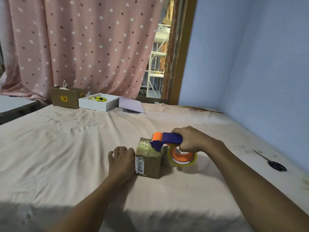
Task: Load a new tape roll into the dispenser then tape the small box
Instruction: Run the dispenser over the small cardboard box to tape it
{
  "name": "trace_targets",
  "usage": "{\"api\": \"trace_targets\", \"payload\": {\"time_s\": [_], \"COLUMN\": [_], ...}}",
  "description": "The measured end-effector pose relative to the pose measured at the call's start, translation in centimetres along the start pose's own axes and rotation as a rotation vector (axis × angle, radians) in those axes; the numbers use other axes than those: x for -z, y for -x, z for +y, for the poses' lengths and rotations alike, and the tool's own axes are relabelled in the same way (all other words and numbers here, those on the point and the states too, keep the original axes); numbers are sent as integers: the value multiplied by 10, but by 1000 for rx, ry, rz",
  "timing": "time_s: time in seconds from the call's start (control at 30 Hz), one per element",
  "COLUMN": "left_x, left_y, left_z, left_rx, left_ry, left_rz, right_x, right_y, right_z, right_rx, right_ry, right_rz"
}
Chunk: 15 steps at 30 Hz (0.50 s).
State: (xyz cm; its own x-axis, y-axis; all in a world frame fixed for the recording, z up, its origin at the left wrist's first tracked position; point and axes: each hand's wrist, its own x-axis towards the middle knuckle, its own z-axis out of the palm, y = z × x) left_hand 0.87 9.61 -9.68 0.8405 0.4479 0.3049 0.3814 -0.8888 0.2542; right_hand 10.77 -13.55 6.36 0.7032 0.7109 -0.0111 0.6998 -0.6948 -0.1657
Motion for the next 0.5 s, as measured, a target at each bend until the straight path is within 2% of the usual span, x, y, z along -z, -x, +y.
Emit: {"api": "trace_targets", "payload": {"time_s": [0.13, 0.23, 0.3, 0.37, 0.43, 0.5], "left_x": [6, 25, 47, 67, 75, 71], "left_y": [-7, -8, -6, -10, -18, -22], "left_z": [1, -1, 5, 22, 41, 58], "left_rx": [152, 247, 220, 220, 301, 371], "left_ry": [299, 897, 1131, 1185, 1198, 1118], "left_rz": [39, 124, 160, 105, -20, -127], "right_x": [2, 3, 3, 3, 4, 6], "right_y": [3, 3, 2, 1, 1, 4], "right_z": [-1, -1, -1, -2, -4, -5], "right_rx": [3, 2, 7, 13, 13, 10], "right_ry": [11, 16, 15, 15, 15, 23], "right_rz": [-5, -7, 0, -4, -11, -24]}}
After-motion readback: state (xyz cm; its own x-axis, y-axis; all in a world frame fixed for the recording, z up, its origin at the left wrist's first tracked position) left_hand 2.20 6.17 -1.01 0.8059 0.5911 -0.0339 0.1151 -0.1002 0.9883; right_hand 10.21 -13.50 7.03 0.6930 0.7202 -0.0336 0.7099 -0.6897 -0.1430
